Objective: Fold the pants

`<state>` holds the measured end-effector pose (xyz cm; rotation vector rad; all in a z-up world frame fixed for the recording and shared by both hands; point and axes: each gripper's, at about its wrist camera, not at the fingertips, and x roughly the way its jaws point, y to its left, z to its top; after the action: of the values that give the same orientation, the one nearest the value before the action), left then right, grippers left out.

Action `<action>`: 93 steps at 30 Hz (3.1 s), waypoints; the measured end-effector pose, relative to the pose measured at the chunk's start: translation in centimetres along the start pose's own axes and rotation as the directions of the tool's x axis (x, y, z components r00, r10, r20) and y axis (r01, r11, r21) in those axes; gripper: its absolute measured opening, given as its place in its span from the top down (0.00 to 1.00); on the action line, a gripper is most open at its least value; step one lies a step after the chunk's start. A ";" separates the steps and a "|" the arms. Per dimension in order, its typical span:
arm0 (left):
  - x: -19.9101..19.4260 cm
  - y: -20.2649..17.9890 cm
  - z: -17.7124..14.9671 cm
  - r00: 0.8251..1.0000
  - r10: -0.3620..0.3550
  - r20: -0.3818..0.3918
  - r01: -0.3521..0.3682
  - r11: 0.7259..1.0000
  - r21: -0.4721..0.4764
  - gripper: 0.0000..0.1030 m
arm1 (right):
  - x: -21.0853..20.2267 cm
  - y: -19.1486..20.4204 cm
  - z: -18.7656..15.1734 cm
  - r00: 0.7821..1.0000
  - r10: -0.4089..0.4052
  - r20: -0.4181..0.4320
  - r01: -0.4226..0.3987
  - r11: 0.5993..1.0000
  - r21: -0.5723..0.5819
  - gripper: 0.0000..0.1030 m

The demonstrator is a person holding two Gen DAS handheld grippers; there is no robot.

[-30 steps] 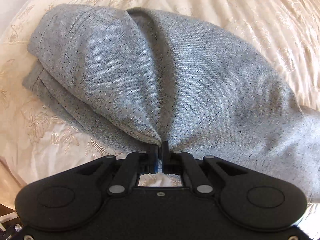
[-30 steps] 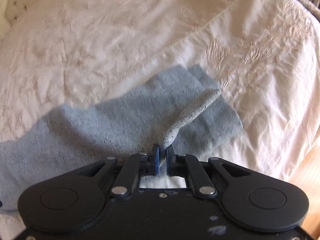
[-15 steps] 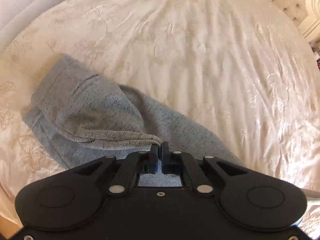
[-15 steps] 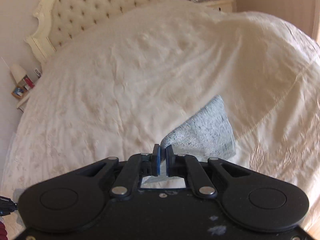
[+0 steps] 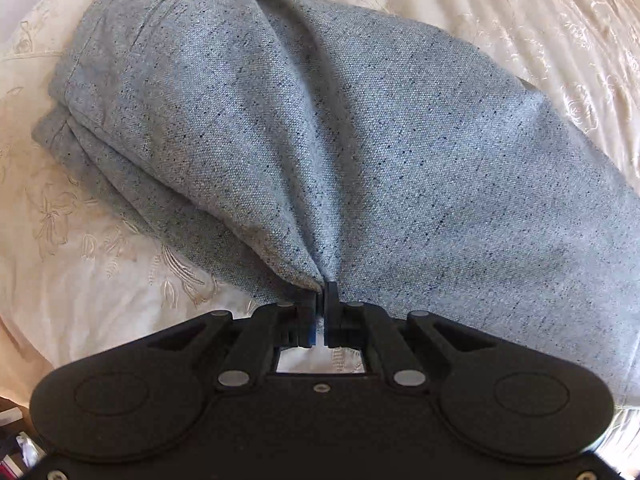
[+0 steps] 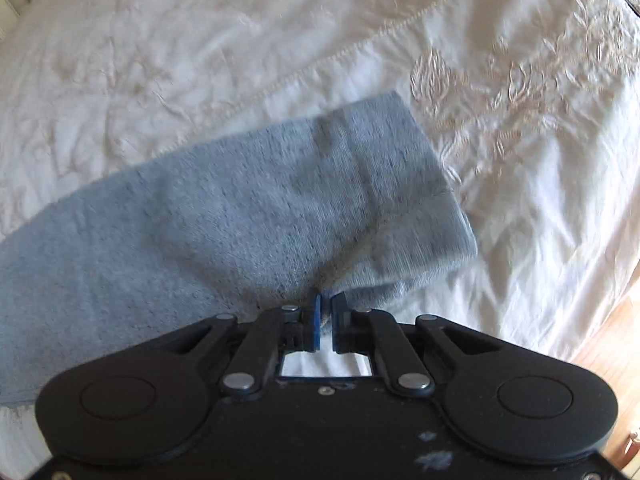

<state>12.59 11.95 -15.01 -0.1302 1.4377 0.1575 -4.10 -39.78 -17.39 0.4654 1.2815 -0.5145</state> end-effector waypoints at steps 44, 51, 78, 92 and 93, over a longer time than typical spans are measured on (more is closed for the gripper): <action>-2.5 -1.9 -3.7 0.996 0.065 0.061 -0.059 0.994 -0.089 0.87 | -4.1 -3.7 2.2 0.985 -0.085 0.148 0.103 0.988 -0.118 0.78; -5.4 3.5 -1.4 0.990 0.071 0.119 -0.054 0.988 -0.141 0.84 | -6.9 4.4 0.8 0.981 0.114 0.157 -0.073 0.965 -0.250 0.78; 3.3 17.9 12.2 0.997 0.082 0.003 -0.082 0.989 0.126 0.83 | -6.0 51.0 -20.7 0.840 0.494 -0.225 -0.542 0.738 -0.402 0.66; 3.4 18.1 13.4 0.996 0.078 0.032 -0.083 0.976 0.204 0.83 | -0.3 51.8 -18.8 0.802 0.557 -0.214 -0.559 0.827 0.056 0.60; 2.9 18.3 13.3 0.997 0.074 0.040 -0.080 0.977 0.199 0.83 | -0.3 51.7 -18.7 0.799 0.571 -0.186 -0.567 0.820 0.084 0.65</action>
<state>22.53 32.44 -16.07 0.0928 1.4189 0.0770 12.38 12.62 -19.11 0.9081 1.2503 0.0345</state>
